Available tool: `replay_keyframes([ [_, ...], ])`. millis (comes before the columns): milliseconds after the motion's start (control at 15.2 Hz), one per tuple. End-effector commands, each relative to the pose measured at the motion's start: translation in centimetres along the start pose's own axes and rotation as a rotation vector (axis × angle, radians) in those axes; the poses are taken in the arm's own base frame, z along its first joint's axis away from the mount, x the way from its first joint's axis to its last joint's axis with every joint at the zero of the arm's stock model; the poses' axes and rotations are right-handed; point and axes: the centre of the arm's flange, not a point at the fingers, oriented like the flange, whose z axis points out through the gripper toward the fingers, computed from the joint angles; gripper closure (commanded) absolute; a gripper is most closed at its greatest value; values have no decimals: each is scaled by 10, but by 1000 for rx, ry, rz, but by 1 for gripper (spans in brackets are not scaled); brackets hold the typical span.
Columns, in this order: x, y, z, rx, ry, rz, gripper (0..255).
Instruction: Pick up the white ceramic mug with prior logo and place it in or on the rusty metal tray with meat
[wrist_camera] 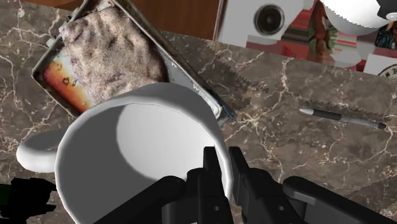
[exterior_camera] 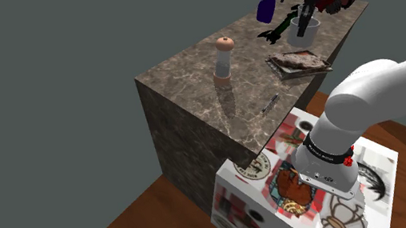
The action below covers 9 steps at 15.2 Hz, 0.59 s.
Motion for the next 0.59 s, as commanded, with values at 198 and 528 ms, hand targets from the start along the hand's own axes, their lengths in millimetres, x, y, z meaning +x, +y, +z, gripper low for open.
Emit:
replay_keyframes([
  [198, -26, 63, 1, -1, -1, -1, 255],
  [528, -33, 82, 17, -1, -1, -1, 255],
])
